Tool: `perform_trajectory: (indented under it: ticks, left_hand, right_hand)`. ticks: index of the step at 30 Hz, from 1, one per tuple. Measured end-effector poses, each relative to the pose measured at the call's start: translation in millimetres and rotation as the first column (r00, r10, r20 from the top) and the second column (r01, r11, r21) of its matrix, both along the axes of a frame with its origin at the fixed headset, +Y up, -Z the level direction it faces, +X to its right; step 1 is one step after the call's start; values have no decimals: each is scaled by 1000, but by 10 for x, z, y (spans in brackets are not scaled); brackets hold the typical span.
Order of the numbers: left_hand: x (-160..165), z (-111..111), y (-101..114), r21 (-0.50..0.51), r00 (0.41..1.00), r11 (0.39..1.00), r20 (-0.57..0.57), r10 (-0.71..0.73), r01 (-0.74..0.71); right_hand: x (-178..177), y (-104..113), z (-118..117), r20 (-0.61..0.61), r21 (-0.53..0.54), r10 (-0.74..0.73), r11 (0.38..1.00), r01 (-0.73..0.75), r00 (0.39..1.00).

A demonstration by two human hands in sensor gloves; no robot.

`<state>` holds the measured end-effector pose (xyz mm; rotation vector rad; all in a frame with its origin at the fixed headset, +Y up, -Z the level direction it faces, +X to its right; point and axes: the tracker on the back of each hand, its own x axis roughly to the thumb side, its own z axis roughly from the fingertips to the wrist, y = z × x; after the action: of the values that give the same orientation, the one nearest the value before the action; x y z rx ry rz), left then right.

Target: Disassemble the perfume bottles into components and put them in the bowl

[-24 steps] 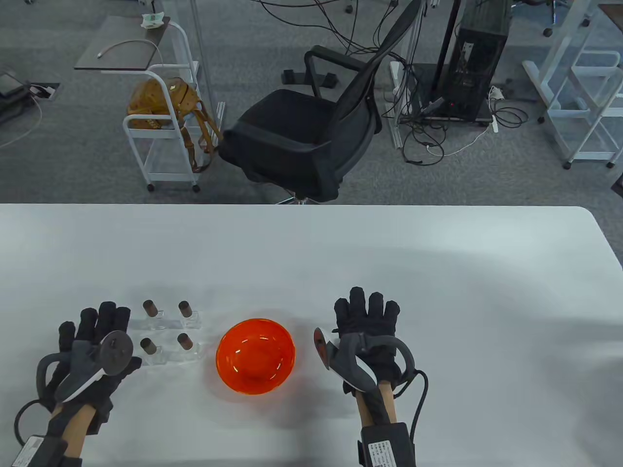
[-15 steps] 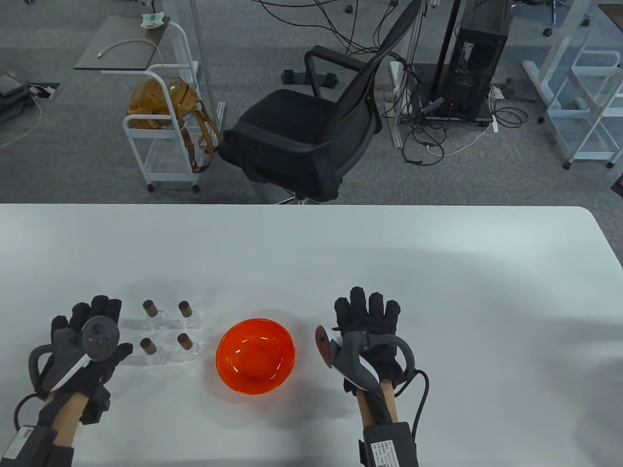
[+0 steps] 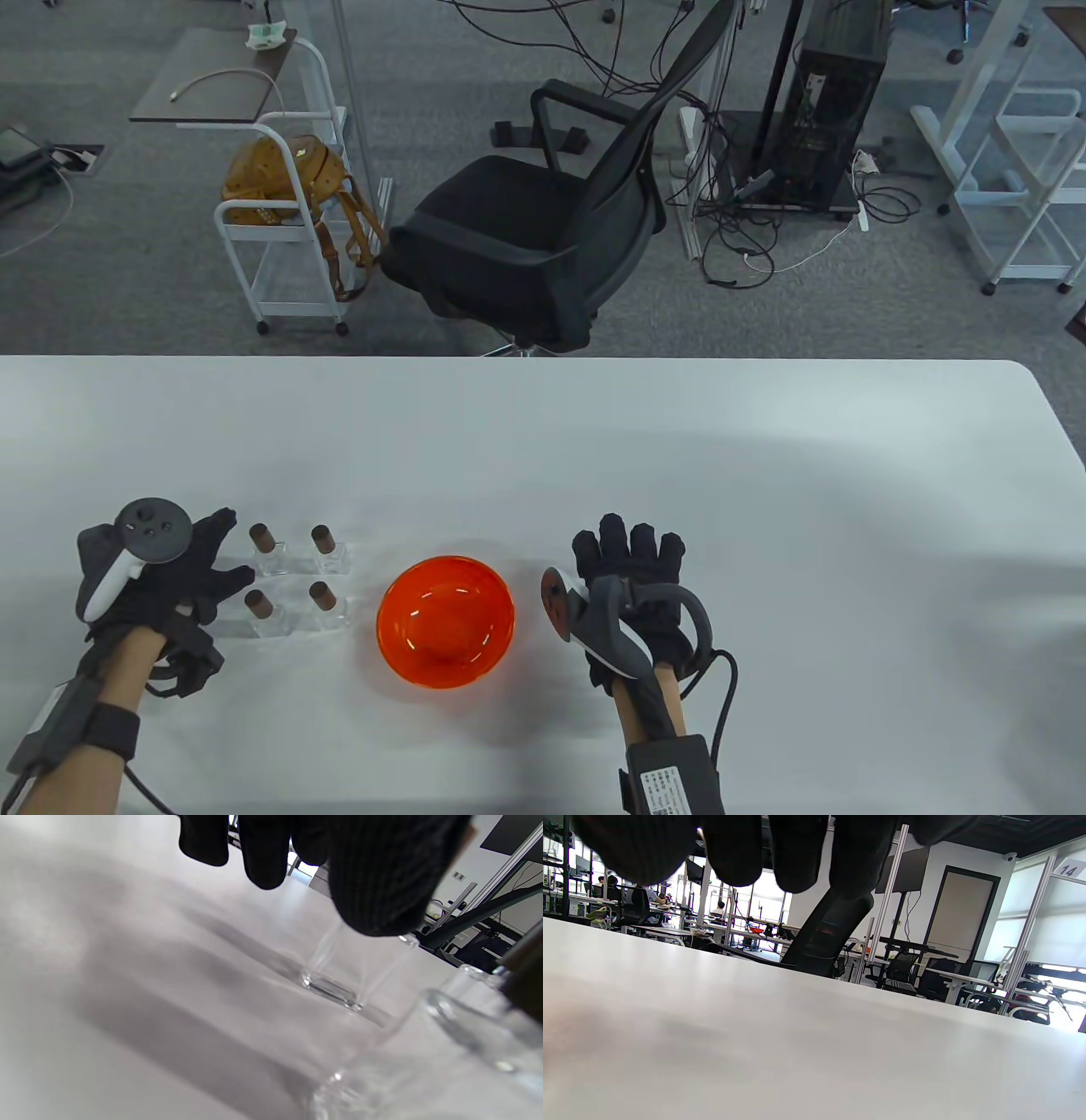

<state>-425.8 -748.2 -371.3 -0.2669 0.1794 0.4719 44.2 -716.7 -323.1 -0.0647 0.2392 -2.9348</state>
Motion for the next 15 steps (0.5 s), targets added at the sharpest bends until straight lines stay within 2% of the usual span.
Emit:
perform_trajectory:
  ticks: [5, 10, 15]
  left_hand:
    - [31, -104, -98, -29, 997, 997, 31, 69, -68]
    - [7, -148, -150, 17, 996, 996, 3, 86, -86]
    - [-1, -98, -108, 44, 994, 993, 21, 105, -106]
  right_hand:
    - [2, -30, -2, 3, -37, -19, 999, 20, 1000]
    - [23, -25, 1, 11, -51, -36, 998, 36, 999]
    - [59, -30, 0, 21, -62, -50, 997, 51, 999]
